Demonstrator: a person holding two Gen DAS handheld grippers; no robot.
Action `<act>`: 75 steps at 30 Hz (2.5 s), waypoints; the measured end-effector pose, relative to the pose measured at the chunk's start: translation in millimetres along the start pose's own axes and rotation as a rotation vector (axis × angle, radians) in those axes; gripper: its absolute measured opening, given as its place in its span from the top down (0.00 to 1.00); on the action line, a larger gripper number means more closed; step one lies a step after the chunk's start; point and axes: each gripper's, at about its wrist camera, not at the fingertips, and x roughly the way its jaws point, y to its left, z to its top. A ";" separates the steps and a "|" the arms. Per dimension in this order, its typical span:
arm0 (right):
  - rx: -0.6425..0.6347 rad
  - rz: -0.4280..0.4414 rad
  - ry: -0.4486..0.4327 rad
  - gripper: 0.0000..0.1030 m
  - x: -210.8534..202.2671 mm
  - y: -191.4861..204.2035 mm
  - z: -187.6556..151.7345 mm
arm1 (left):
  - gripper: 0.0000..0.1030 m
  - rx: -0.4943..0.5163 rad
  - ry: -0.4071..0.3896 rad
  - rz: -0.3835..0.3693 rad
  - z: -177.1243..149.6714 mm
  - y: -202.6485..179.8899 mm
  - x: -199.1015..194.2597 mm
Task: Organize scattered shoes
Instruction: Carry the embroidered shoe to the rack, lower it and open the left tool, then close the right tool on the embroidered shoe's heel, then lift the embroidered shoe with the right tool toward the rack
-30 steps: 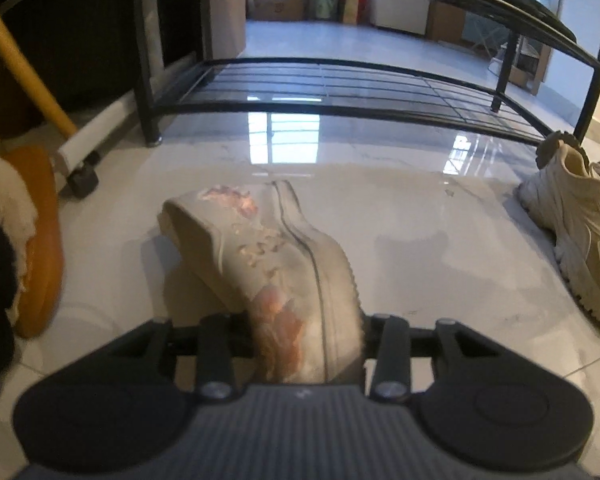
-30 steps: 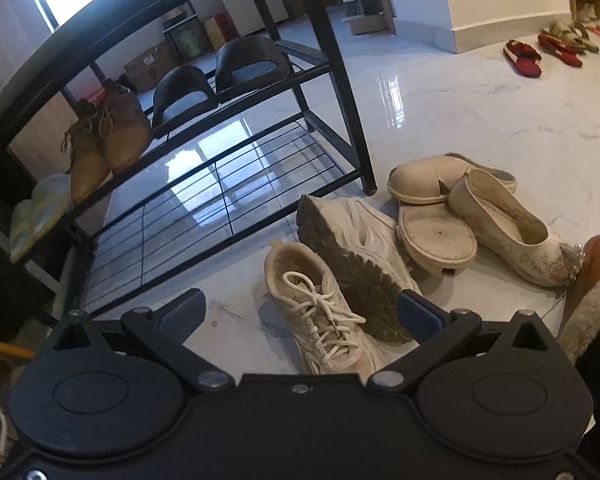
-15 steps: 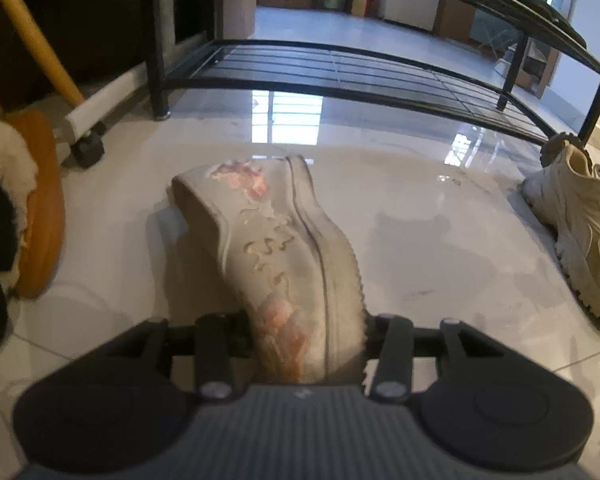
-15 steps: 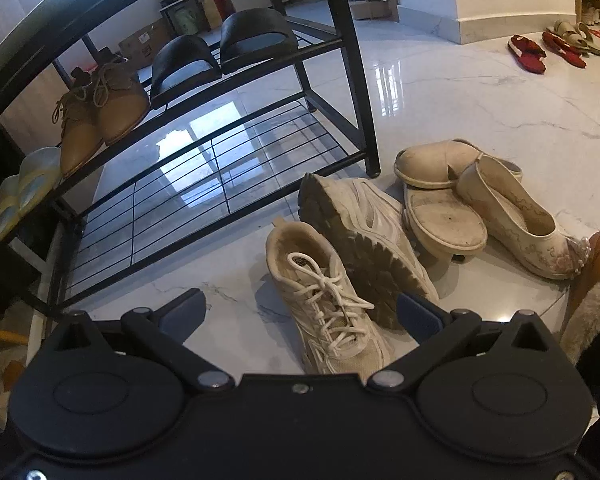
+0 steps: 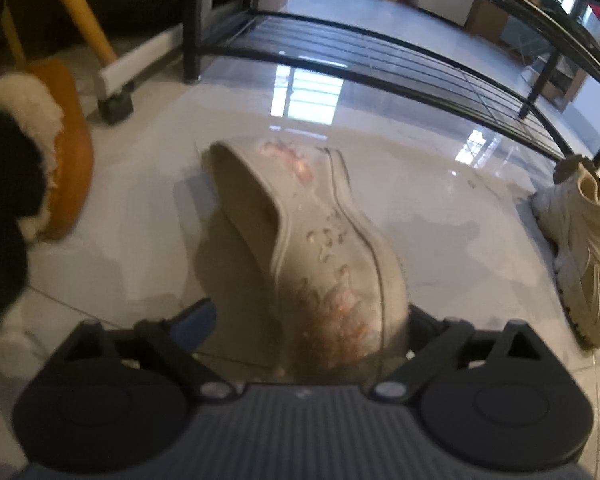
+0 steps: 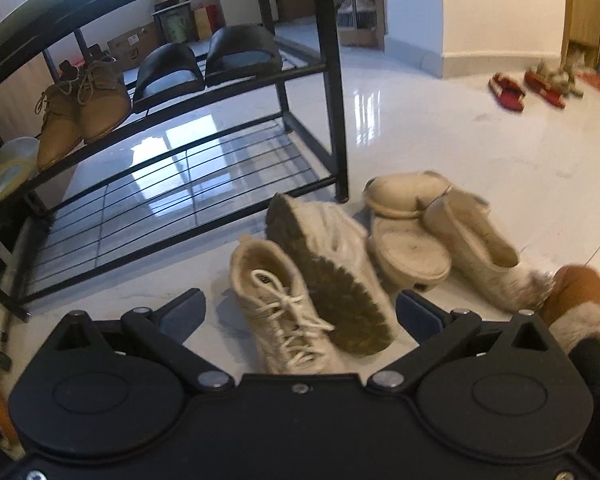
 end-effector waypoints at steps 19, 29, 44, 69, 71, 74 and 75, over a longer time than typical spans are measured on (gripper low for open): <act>-0.625 0.320 -0.149 0.00 9.5 162.7 -138.6 | 0.01 -0.061 -0.155 0.092 4.1 55.2 -112.5; -0.943 0.526 -0.195 0.00 24.1 257.8 -217.4 | 0.01 -0.051 -0.214 0.126 56.4 93.2 -101.4; -1.059 0.509 -0.025 0.18 47.3 318.0 -238.6 | 0.01 -0.366 -0.144 -0.033 58.9 150.5 -53.3; -0.146 0.444 0.270 0.63 106.0 188.8 -197.0 | 0.01 -0.324 -0.156 -0.056 50.0 142.9 -55.4; -0.154 0.439 0.256 0.55 103.6 187.8 -198.3 | 0.01 -0.304 -0.163 -0.054 51.5 137.7 -56.3; -0.230 0.431 0.181 0.15 87.5 196.7 -199.7 | 0.01 -0.234 -0.172 -0.033 50.3 128.2 -56.5; -0.277 0.426 0.134 0.08 79.6 202.7 -200.0 | 0.01 -0.215 -0.168 -0.029 49.7 125.2 -56.1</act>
